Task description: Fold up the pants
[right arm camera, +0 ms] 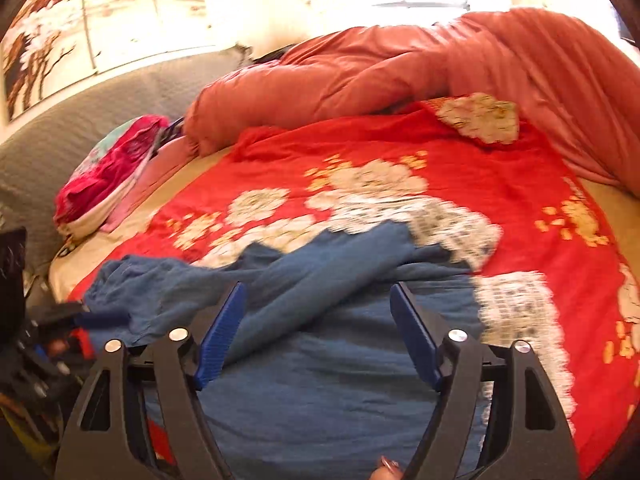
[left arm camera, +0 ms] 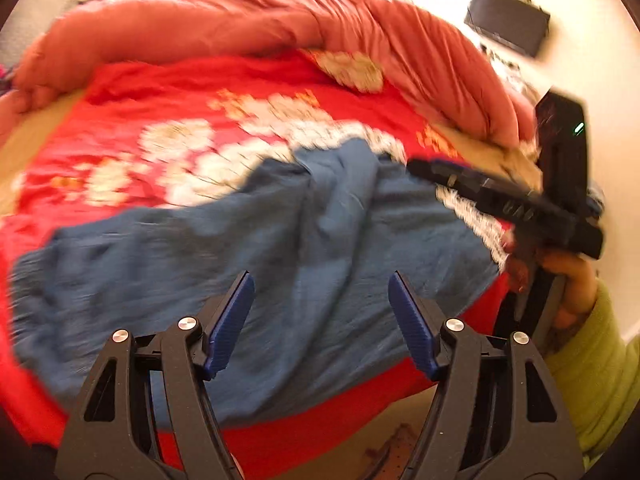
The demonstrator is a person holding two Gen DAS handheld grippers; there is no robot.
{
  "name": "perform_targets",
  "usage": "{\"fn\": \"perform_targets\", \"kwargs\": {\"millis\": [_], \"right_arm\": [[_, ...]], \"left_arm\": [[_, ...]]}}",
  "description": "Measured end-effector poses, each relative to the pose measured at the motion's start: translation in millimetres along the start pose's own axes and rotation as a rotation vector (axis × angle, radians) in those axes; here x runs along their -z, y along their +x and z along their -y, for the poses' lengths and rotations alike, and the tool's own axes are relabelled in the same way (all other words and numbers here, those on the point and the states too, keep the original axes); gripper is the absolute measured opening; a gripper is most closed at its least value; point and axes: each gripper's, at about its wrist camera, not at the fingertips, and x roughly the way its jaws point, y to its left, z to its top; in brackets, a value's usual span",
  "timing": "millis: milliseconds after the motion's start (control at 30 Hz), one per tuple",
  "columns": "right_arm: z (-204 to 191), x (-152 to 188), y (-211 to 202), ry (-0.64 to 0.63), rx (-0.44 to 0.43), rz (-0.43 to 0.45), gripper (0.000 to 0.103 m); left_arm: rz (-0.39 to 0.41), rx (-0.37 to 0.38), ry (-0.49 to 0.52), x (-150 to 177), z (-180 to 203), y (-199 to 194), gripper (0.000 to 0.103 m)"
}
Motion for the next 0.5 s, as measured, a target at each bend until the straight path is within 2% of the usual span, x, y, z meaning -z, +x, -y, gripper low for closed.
{"fn": "perform_targets", "kwargs": {"millis": [100,167,300,367,400,500], "right_arm": [[10,-1,-1,0.009,0.038,0.010,0.075],[15,-3,0,0.020,0.044,0.009,0.075],[9,-15,11,0.007,0.061,-0.005,0.076],[4,-18,19,-0.015,0.087,-0.023,0.077],[2,-21,24,-0.025,0.096,-0.040,0.077],[-9,-31,48,-0.082,0.116,-0.109,0.079]], "left_arm": [[-0.065,0.025,-0.027,-8,-4,31,0.053],[-0.084,0.043,-0.036,-13,-6,42,0.052],[-0.110,0.059,-0.074,-21,-17,68,0.039],[-0.095,0.070,-0.066,-18,-16,70,0.033],[-0.081,0.093,-0.071,-16,-15,69,0.024],[-0.059,0.171,-0.063,-11,-11,67,0.014]]}}
